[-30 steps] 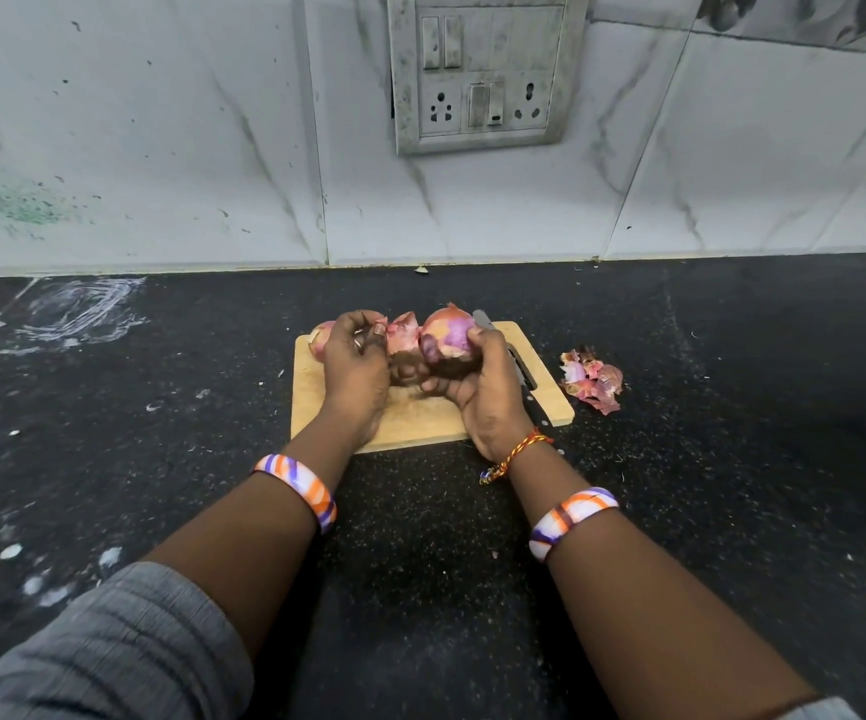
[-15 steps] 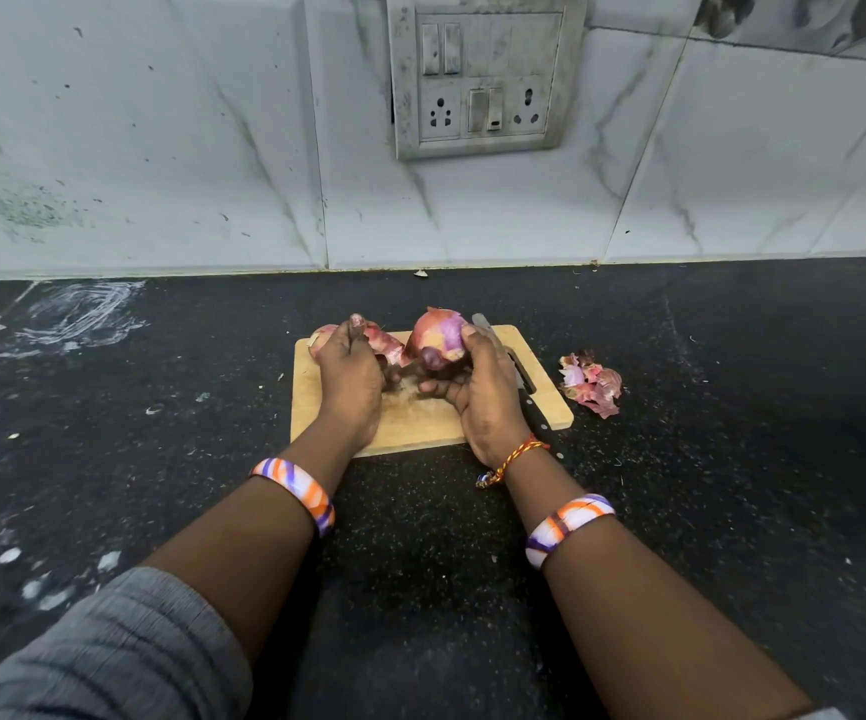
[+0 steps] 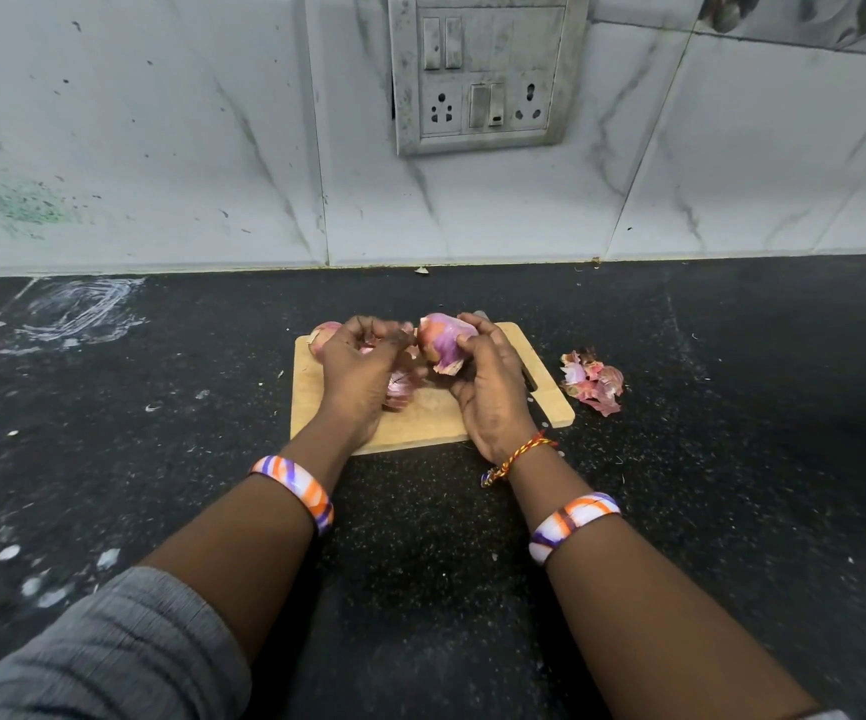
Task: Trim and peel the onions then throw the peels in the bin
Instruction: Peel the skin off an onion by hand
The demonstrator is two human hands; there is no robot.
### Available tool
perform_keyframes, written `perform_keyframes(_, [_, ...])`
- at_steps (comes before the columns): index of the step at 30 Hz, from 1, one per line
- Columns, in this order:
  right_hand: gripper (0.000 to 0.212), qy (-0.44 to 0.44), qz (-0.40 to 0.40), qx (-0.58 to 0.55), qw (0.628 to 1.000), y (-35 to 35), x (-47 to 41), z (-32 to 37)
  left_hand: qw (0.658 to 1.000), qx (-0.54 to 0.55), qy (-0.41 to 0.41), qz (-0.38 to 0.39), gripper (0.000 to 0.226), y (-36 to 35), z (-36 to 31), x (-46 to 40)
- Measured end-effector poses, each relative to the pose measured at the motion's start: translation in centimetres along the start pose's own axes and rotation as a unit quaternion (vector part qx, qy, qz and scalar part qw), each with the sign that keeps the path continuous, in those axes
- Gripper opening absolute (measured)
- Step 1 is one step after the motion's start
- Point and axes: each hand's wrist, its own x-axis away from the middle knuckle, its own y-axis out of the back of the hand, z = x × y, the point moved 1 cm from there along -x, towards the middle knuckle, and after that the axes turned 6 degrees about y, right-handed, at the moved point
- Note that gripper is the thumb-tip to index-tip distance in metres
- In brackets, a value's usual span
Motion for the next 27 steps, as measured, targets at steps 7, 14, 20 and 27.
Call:
perform_keyframes(7, [0.020, 0.002, 0.019, 0.030, 0.999, -0.02, 0.00, 0.10, 0.992, -0.075, -0.055, 0.081, 0.022, -0.09, 0.40, -0.08])
perform_keyframes(14, [0.030, 0.015, 0.016, 0.096, 0.995, 0.04, 0.03, -0.32, 0.988, -0.119, -0.098, 0.003, 0.014, -0.01, 0.29, -0.02])
perform_keyframes(20, [0.030, 0.021, 0.023, 0.115, 0.993, 0.13, 0.05, -0.11, 0.983, -0.151, -0.100, -0.029, 0.005, 0.37, 0.43, -0.26])
perform_keyframes(27, [0.026, 0.027, 0.030, 0.135, 0.990, 0.22, -0.09, -0.13, 0.981, -0.172, -0.093, -0.016, 0.013, 0.29, 0.32, 0.04])
